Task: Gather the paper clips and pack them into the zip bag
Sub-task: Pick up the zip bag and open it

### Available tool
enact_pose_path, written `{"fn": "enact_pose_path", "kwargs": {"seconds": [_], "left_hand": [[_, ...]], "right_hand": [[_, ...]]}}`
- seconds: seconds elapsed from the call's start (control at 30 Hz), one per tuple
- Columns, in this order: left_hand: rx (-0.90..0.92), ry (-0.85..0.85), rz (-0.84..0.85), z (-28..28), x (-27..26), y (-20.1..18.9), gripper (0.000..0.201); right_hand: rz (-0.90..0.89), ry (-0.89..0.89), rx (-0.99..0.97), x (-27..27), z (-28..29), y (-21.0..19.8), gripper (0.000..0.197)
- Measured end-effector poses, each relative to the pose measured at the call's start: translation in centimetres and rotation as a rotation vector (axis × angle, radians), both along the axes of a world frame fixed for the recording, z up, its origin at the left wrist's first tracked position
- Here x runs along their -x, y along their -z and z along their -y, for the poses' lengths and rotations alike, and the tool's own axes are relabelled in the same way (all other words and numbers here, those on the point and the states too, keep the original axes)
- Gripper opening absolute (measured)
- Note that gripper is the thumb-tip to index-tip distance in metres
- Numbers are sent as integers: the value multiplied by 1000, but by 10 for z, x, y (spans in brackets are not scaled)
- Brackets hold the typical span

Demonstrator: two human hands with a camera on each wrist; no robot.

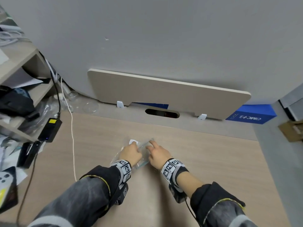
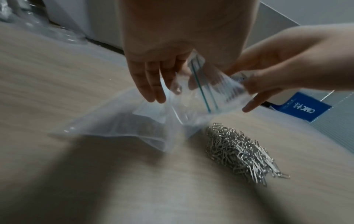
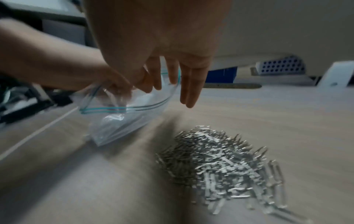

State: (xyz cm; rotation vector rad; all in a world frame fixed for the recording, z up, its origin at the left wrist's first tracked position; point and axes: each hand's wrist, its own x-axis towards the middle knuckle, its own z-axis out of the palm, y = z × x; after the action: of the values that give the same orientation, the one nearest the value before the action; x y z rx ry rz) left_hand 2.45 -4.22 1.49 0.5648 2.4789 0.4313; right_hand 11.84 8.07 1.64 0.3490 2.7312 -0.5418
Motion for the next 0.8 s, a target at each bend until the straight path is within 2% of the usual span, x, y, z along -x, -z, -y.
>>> {"fn": "enact_pose_path", "kwargs": {"seconds": [0.1, 0.2, 0.3, 0.37, 0.47, 0.57, 0.67, 0.8], "left_hand": [[34, -78, 14, 12, 3, 2, 27], [21, -146, 131, 21, 11, 14, 13], [-101, -284, 292, 24, 14, 28, 23], [-163, -387, 372, 25, 16, 41, 27], [-218, -486, 481, 26, 18, 63, 36], [-234, -490, 538, 23, 17, 62, 29], [-250, -491, 570, 23, 15, 60, 32], [-222, -402, 620, 27, 14, 69, 41]], "right_hand": [[10, -2, 32, 11, 9, 4, 41], [-60, 43, 84, 15, 11, 2, 35], [-235, 231, 108, 5, 0, 0, 29], [-273, 369, 55, -11, -14, 3, 25], [-82, 511, -17, -40, -35, 11, 25], [125, 583, -36, -65, -45, 24, 38], [178, 584, -34, -76, -42, 37, 48], [174, 559, -45, -68, -24, 50, 70]]}}
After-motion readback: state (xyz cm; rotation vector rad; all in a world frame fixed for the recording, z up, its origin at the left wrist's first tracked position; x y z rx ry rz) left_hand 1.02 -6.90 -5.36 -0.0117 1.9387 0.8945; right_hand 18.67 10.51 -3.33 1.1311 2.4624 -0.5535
